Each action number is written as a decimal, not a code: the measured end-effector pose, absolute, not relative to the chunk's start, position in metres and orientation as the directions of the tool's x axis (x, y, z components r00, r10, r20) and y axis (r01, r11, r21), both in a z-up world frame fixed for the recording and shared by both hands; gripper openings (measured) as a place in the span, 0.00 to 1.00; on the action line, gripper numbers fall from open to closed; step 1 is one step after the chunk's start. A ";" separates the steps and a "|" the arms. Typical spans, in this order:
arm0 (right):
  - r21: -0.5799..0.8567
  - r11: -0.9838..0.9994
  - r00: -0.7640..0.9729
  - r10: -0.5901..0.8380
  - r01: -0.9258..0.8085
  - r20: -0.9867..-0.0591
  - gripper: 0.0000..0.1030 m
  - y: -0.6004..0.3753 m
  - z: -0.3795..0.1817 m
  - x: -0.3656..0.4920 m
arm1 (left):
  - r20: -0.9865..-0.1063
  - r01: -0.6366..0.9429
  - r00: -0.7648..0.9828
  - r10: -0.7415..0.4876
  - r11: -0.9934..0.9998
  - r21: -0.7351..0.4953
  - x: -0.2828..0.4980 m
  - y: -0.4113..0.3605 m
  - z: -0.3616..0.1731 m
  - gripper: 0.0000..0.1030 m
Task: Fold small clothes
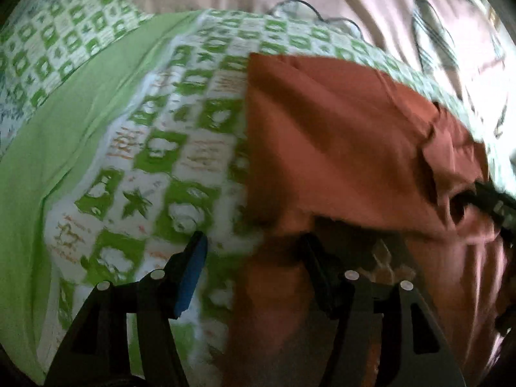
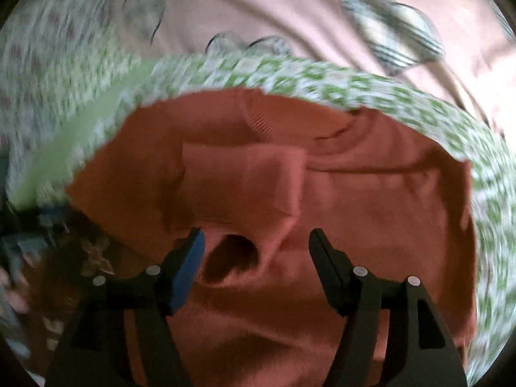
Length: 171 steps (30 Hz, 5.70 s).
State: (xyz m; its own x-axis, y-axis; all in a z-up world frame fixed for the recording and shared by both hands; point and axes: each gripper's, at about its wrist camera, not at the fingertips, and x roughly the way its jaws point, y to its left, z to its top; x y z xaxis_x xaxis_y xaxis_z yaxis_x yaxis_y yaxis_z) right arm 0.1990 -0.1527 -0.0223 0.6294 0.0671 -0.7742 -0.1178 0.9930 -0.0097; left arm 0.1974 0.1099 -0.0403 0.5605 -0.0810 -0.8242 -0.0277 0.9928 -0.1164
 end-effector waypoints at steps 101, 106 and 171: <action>0.377 0.890 0.645 0.132 0.258 -0.753 0.44 -0.300 -0.001 -0.128 | -0.838 0.136 0.408 -0.362 0.932 -0.337 -0.014 0.145 -0.038 0.57; 0.445 0.858 0.649 0.188 0.257 -0.737 0.44 -0.299 -0.020 -0.152 | -0.822 0.156 0.394 -0.412 0.911 -0.382 -0.032 0.140 -0.042 0.55; 0.499 0.835 0.757 0.168 0.231 -0.631 0.08 -0.406 -0.012 0.166 | -0.626 0.084 0.650 -0.430 0.860 -0.504 0.305 0.119 -0.010 0.04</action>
